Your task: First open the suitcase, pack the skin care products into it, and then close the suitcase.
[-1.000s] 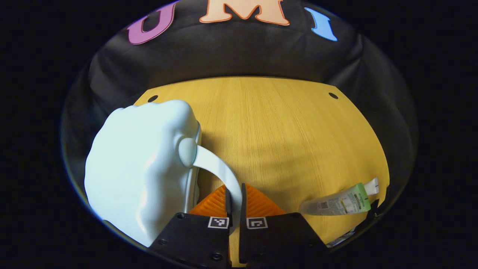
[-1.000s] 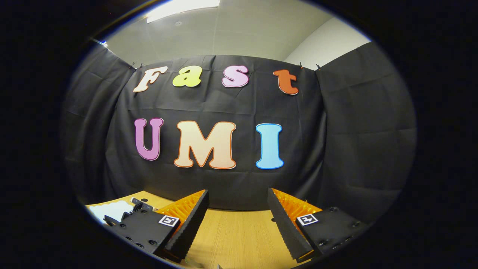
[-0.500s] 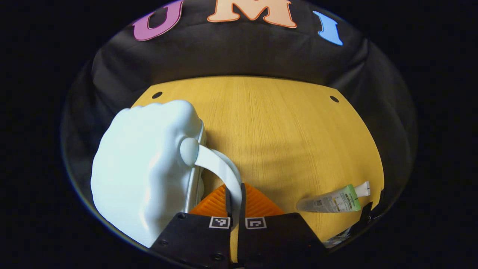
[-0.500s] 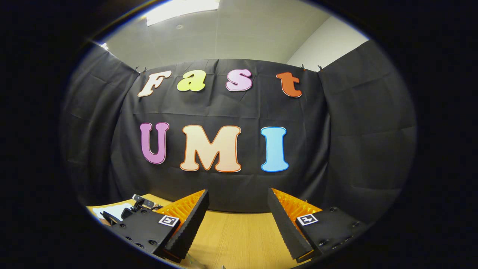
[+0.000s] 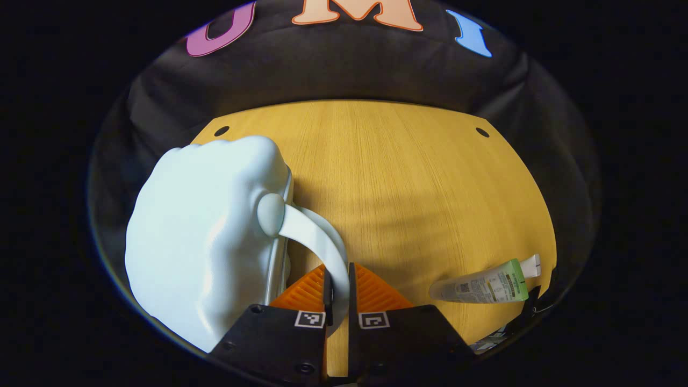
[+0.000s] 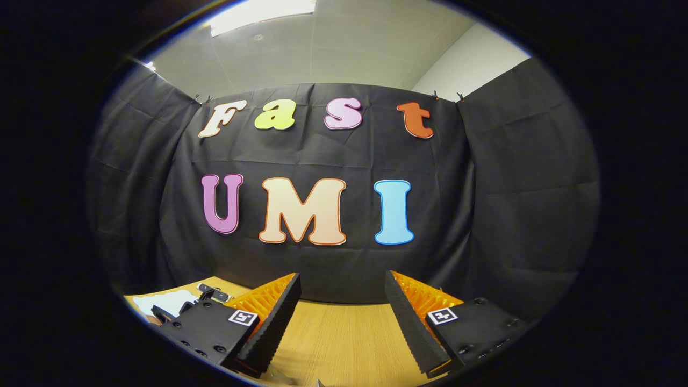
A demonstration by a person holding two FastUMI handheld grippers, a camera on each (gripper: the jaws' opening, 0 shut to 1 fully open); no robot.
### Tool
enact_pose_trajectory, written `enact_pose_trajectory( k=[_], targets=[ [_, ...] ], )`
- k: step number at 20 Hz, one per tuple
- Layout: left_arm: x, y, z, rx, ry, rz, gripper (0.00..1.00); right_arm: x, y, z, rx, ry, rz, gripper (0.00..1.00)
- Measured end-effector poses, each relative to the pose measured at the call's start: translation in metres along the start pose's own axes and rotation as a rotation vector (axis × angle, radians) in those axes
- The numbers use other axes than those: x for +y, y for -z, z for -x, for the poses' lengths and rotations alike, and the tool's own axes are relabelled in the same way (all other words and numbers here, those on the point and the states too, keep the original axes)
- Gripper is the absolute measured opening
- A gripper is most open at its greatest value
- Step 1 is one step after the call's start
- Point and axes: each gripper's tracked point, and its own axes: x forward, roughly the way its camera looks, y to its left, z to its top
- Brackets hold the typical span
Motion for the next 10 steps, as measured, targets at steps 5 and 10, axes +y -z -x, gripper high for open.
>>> enact_pose_trajectory(
  k=[5,10],
  targets=[
    [-0.0003,0.0029,-0.0012,0.013,0.002,-0.011,0.13,-0.001,0.0031,-0.0033,0.007,0.0,-0.001,0.98],
    [-0.0015,-0.0002,0.0022,-0.013,0.022,0.018,0.05,0.0001,0.005,-0.0056,0.01,-0.001,0.006,0.98]
  ],
)
